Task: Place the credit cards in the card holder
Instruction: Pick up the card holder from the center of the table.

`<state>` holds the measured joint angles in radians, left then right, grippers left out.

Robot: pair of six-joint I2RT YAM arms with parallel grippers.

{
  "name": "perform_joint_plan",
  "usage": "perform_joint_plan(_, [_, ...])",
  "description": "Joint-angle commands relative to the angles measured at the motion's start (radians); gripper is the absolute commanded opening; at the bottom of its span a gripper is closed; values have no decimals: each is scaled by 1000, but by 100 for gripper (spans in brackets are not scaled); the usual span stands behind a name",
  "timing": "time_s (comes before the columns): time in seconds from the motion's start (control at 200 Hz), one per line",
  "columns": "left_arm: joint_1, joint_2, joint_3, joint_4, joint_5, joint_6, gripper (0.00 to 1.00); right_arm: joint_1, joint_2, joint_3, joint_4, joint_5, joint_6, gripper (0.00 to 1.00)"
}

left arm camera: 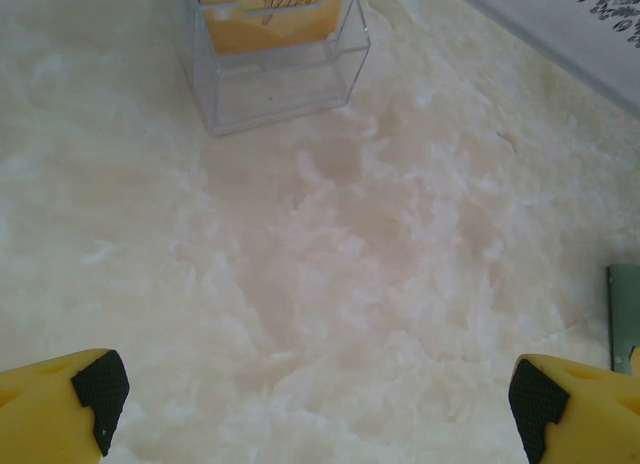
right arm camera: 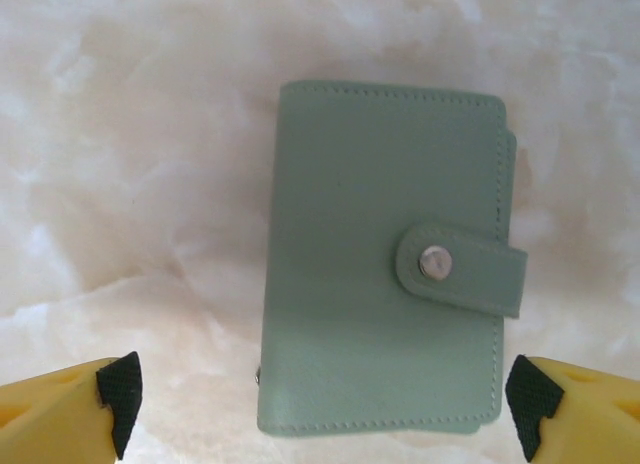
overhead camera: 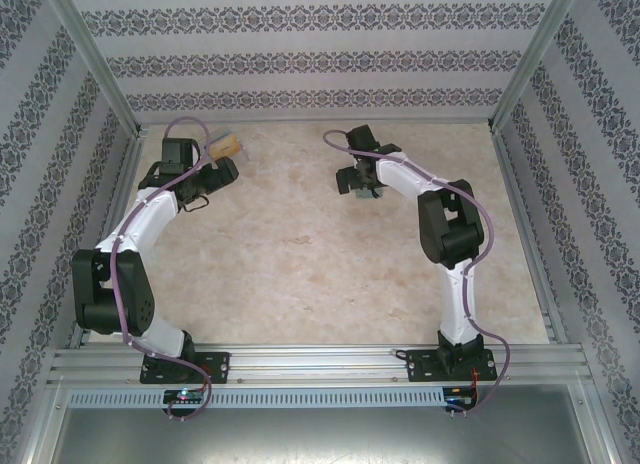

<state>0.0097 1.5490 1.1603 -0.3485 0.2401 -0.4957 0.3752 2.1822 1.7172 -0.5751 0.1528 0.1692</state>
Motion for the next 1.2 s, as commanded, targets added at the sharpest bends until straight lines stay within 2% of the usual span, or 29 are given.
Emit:
perform_joint_plan(0.0, [12,26,12,-44,29,-31,100,7,60,50,-79,101,-19,87])
perform_joint_plan(0.135, [10,18,-12,-44,66,-34,98,6,104,97,-114,103,-5,67])
perform_joint_plan(0.205, [11,9,-28,-42,49,-26,98,5,124,114,-122,103,-3,54])
perform_joint_plan(0.305, [10,6,-22,-72,24,-21,98,8,137,131,-145,109,2,43])
perform_joint_plan(0.37, [10,1,-28,-69,37,-15,98,11,136,130,-143,112,0,28])
perform_joint_plan(0.43, [10,-1,-40,-56,42,-23,98,14,128,123,-143,119,-3,19])
perform_joint_plan(0.48, [8,-1,-51,-43,59,-43,98,16,113,110,-138,119,-5,16])
perform_joint_plan(0.59, [-11,1,-82,2,144,-78,96,19,66,64,-104,82,-13,2])
perform_joint_plan(0.674, [-38,5,-112,48,194,-86,96,21,6,17,-75,22,-21,0])
perform_joint_plan(0.799, [-62,15,-136,128,323,-142,96,35,-128,-114,3,-103,-7,0])
perform_joint_plan(0.919, [-111,19,-141,196,361,-163,95,85,-263,-278,123,-187,24,0])
perform_joint_plan(1.084, [-191,68,-137,325,427,-229,81,172,-385,-486,362,-330,116,0])
perform_joint_plan(1.194, [-240,132,-97,374,462,-265,71,241,-413,-549,452,-314,131,0])
